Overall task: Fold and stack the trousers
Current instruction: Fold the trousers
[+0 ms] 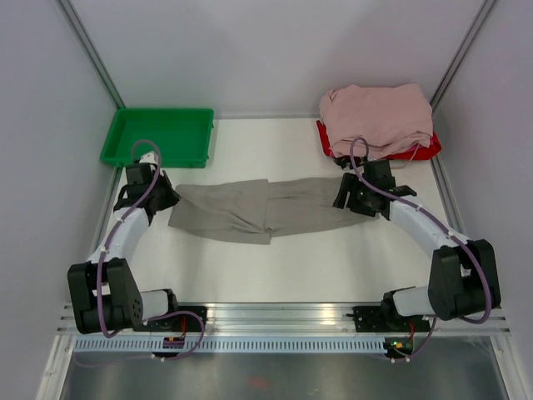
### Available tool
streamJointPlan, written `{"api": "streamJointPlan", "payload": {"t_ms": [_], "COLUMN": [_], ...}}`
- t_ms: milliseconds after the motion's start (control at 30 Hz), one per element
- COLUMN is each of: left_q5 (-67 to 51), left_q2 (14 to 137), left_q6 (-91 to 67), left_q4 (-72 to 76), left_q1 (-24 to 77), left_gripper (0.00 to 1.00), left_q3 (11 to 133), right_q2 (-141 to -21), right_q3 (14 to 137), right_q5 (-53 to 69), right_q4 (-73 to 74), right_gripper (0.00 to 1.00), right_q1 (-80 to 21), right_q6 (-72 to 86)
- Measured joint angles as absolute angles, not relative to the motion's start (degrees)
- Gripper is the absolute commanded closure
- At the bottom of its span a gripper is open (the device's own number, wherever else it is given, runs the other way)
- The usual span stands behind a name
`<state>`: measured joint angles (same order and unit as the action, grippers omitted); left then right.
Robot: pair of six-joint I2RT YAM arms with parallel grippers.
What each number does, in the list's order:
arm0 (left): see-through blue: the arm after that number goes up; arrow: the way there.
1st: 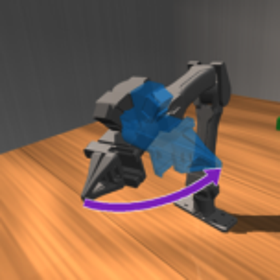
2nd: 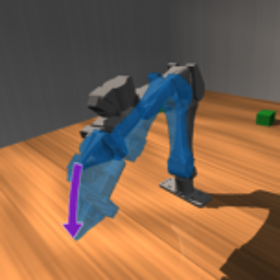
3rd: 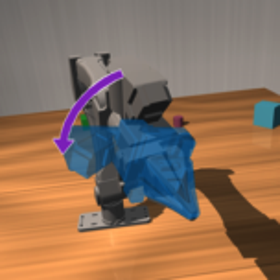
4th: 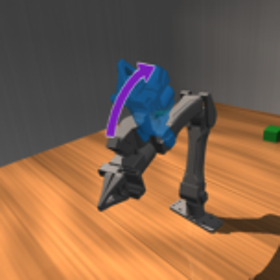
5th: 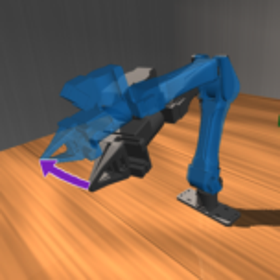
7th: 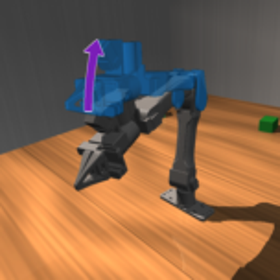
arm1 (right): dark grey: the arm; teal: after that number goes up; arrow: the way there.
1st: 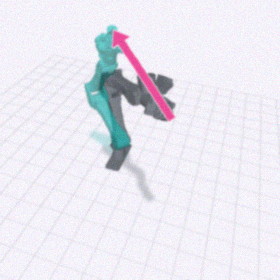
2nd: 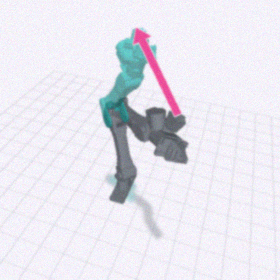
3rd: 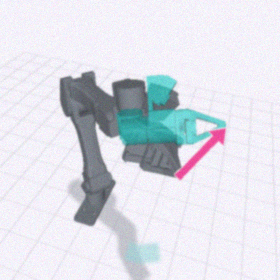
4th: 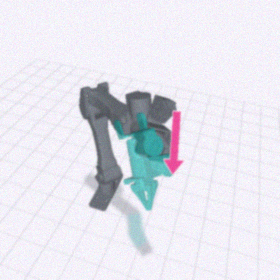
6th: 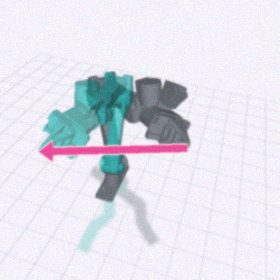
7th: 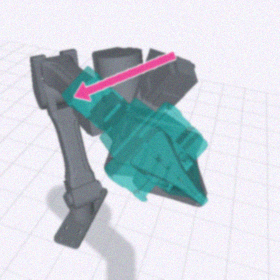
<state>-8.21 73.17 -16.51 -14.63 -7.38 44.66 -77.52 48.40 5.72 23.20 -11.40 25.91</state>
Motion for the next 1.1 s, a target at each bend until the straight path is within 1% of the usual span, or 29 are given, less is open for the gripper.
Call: {"api": "streamJointPlan", "payload": {"t_ms": [100, 133, 233, 300, 400, 500, 600, 733, 900, 1000, 1100], "left_q5": [-10.7, -11.3, -12.6, -12.5, -10.4, -7.1, -2.0, 5.2, 13.3, 16.0, 17.2], "left_q2": [73.1, 73.1, 72.9, 72.5, 72.4, 74.5, 79.4, 89.8, 103.5, 110.9, 115.8], "left_q6": [-15.9, -15.7, -15.6, -15.6, -15.6, -16.1, -18.2, -22.0, -25.6, -27.6, -29.6], "left_q4": [-16.1, -17.0, -19.4, -20.6, -22.0, -23.4, -24.9, -28.3, -31.6, -32.8, -33.0], "left_q1": [-7.4, -7.3, -6.7, -5.1, 1.3, 11.1, 20.4, 29.3, 38.5, 43.6, 47.4], "left_gripper": [0.98, 0.98, 0.98, 0.98, 0.98, 0.98, 0.98, 0.98, 0.98, 0.98, 0.98], "left_q3": [46.8, 48.1, 52.4, 56.0, 61.7, 67.9, 74.0, 84.0, 98.1, 106.5, 111.8], "right_q2": [-81.7, -82.6, -84.5, -84.7, -84.7, -84.8, -84.8, -84.7, -84.0, -83.3, -83.2], "right_q3": [51.3, 52.1, 55.0, 56.7, 59.4, 62.8, 65.9, 66.2, 64.8, 63.4, 63.1], "right_q5": [6.3, 6.4, 6.6, 7.3, 9.9, 11.3, 11.2, 11.1, 11.7, 11.0, 9.9], "right_q4": [22.5, 22.2, 21.3, 21.1, 20.9, 22.0, 23.2, 24.6, 26.2, 26.9, 27.7], "right_gripper": [0.20, 0.14, 0.11, 0.10, 0.09, 0.06, 0.05, 0.03, 0.02, 0.02, 0.02], "right_q1": [-12.6, -12.8, -13.0, -11.4, -5.8, 0.5, 4.8, 7.6, 10.0, 10.5, 10.5], "right_q6": [25.9, 26.0, 26.5, 27.2, 28.3, 28.3, 27.7, 27.5, 27.8, 28.2, 28.8]}}
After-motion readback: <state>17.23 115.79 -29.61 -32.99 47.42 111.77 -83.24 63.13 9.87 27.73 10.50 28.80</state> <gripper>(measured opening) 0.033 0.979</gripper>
